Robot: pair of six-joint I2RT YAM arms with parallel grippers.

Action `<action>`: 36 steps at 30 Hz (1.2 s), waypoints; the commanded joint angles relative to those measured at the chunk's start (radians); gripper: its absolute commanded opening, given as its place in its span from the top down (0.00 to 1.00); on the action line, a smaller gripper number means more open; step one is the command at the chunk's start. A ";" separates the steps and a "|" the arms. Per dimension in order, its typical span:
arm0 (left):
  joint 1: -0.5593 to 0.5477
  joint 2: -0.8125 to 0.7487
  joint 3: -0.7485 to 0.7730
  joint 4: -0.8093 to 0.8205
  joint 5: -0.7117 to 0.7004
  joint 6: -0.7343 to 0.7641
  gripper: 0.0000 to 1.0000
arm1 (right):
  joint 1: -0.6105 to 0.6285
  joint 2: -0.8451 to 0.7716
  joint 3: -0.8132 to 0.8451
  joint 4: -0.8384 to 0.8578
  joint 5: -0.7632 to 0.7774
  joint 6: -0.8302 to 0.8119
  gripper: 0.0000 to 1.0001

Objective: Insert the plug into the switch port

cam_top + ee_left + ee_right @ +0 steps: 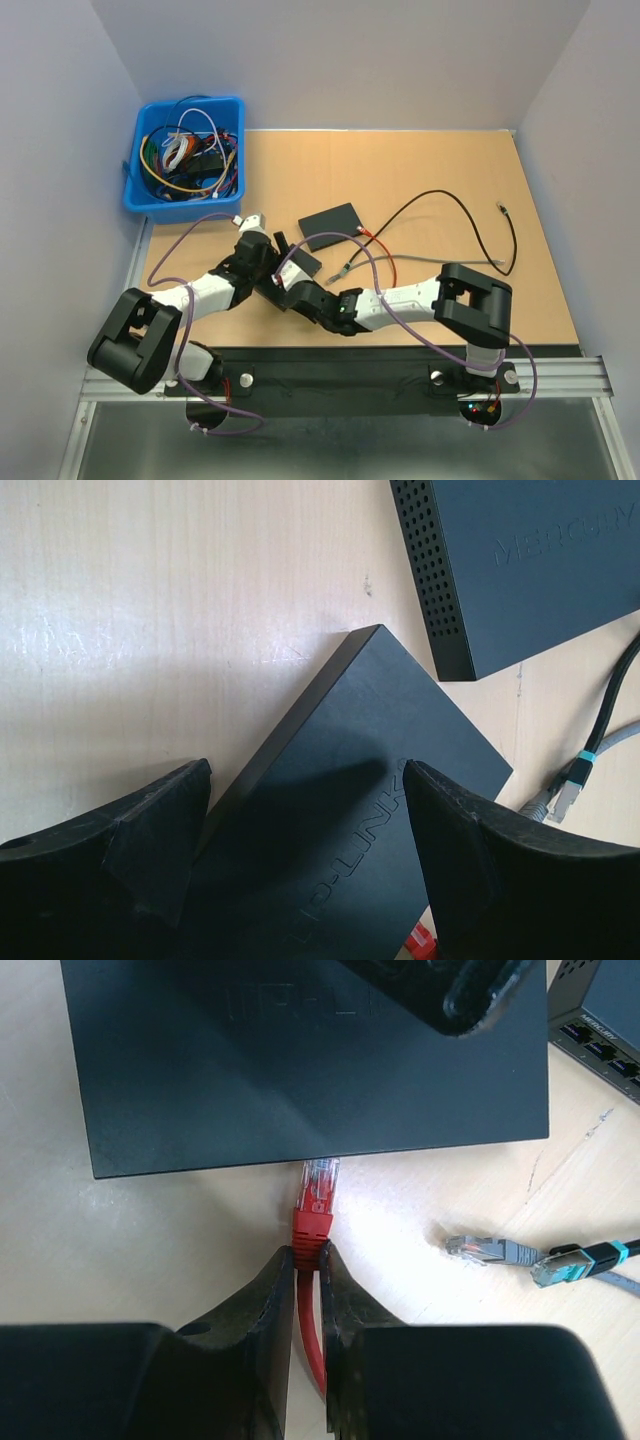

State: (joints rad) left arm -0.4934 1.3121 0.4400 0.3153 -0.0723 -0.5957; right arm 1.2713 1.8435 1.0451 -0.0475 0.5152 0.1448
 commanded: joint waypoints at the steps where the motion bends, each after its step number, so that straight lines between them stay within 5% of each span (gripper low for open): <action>1: -0.034 0.018 0.009 -0.045 0.112 -0.027 0.12 | 0.005 -0.079 -0.040 0.247 -0.027 -0.085 1.00; 36: -0.068 0.061 -0.040 0.039 0.172 -0.062 0.12 | -0.085 -0.176 -0.203 0.460 -0.204 -0.148 1.00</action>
State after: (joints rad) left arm -0.5106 1.3464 0.4362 0.3939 -0.0090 -0.5934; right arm 1.2091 1.7405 0.8425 0.1986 0.3279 -0.0036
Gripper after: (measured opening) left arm 0.884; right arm 0.177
